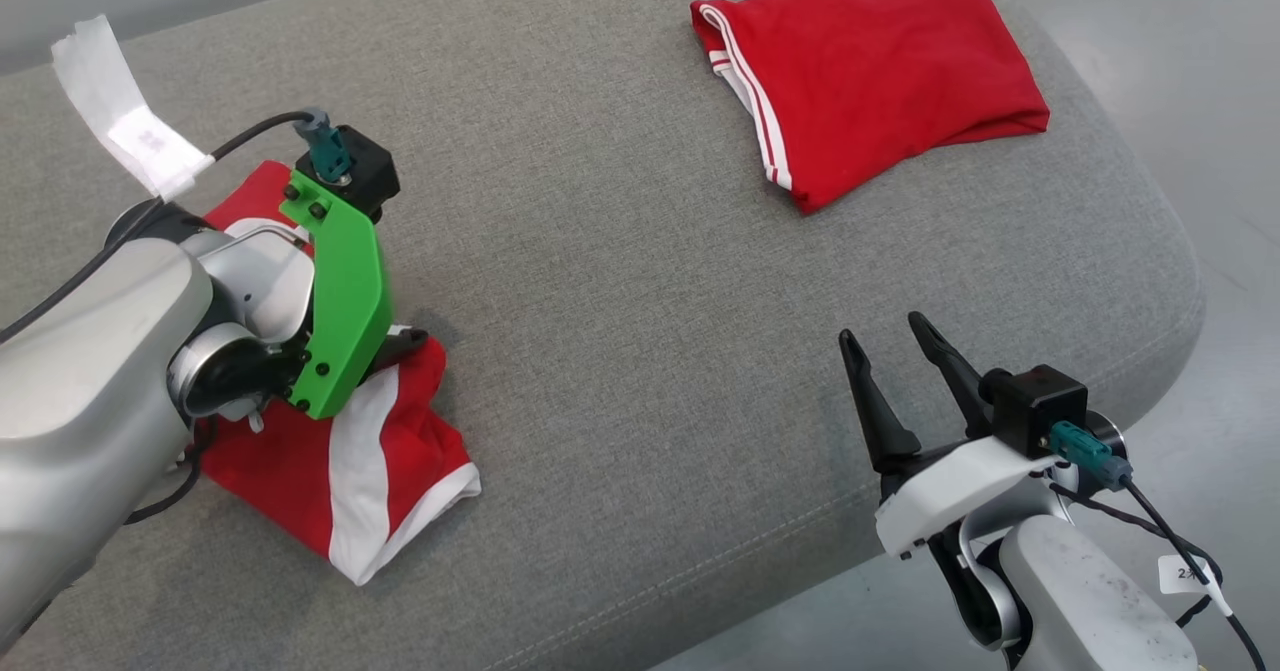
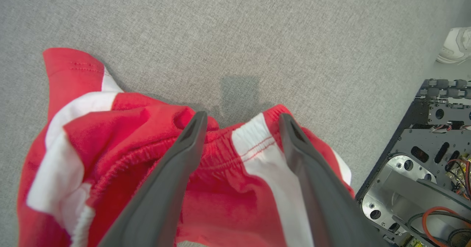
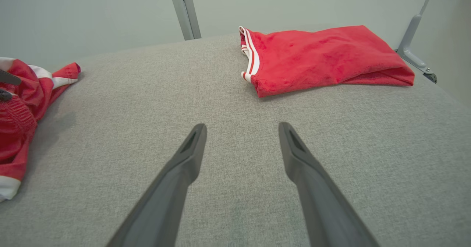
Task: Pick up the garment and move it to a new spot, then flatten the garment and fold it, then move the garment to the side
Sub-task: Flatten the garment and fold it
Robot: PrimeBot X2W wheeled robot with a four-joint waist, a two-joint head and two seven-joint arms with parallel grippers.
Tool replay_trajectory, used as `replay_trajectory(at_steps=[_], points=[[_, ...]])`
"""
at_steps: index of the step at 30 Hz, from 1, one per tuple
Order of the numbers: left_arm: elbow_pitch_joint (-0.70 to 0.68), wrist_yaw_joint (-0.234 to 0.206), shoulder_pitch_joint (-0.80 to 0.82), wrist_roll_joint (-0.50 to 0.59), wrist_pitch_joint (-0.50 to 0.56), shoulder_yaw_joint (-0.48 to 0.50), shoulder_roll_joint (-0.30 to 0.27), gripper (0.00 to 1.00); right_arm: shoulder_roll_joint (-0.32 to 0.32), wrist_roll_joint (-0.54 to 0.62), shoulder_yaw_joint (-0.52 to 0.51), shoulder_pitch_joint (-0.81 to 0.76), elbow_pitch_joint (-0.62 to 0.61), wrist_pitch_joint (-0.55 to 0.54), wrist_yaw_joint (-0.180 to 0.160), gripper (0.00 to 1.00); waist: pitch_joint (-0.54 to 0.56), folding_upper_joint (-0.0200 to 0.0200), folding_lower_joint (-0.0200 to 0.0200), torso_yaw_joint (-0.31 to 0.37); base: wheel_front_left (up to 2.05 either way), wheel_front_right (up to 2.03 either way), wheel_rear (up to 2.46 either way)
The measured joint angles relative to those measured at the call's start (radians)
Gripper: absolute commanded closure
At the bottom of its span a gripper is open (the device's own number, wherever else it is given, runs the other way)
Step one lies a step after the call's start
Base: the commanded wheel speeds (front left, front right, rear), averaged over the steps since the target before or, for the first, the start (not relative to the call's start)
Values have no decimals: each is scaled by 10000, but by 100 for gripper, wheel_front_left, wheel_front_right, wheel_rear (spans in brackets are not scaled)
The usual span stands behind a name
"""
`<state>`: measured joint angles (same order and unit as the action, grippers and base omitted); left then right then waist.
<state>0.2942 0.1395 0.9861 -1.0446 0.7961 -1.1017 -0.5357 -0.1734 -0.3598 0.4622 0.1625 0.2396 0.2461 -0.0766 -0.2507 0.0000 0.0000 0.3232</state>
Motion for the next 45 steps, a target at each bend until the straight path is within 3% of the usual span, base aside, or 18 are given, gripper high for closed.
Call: replay_trajectory(at_steps=[13,30,43,45], points=[[-180,0,31,-238,562,-600,-612,0,123,0,-102,157,236,12,61,0,-211,0,0,93,0,0,0],[-1049,0,444,-865,1538,-1124,-671,0,150,0,-261,217,479,13,169,0,-42,0,0,-345,0,0,0],[-1306,0,512,-1235,1549,-1189,-817,0,188,17,-299,332,520,31,270,0,-28,0,0,-413,0,0,0],[-1331,0,512,-1227,1549,-1256,-859,4,194,29,-307,339,520,31,311,0,-47,0,0,-405,0,0,0]])
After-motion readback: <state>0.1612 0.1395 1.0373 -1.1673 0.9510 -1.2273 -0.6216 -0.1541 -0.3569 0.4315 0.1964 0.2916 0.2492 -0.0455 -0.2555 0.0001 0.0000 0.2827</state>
